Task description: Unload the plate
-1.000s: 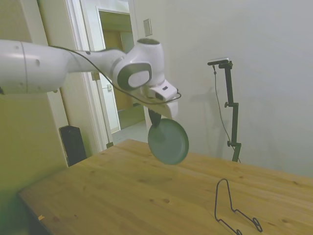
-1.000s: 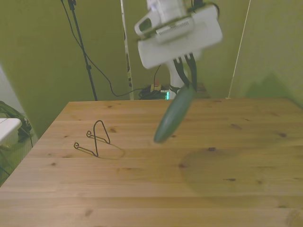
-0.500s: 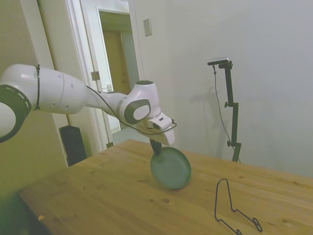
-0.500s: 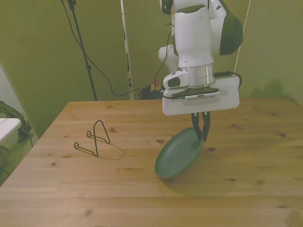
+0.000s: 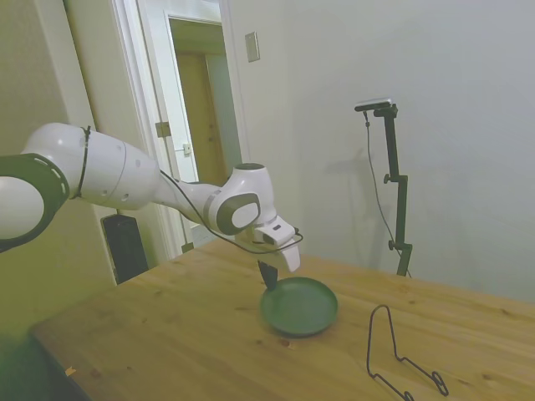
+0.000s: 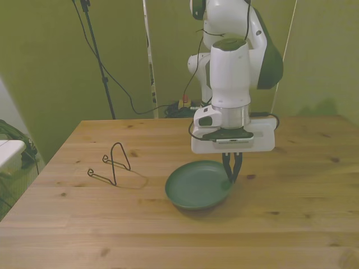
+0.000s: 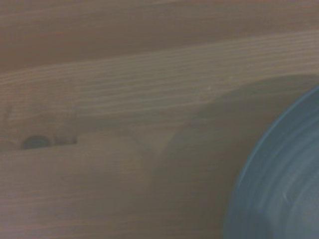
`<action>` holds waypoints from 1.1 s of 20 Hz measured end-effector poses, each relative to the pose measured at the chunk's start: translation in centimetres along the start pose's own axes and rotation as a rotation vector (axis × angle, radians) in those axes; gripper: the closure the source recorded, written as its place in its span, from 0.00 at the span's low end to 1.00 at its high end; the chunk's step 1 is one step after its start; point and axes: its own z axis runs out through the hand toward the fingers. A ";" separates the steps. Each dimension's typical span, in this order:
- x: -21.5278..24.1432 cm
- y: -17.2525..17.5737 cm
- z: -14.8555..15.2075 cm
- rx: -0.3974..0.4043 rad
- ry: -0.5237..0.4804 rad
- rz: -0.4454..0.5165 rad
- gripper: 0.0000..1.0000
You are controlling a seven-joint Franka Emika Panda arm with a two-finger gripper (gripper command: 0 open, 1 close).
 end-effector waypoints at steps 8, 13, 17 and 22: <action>0.2 0.7 0.4 -0.009 -0.002 0.009 0.00; 0.3 0.7 0.3 -0.008 0.000 0.009 0.00; 0.3 0.7 0.3 -0.008 -0.001 0.009 0.00; 0.8 0.7 -1.3 0.011 0.012 0.018 0.00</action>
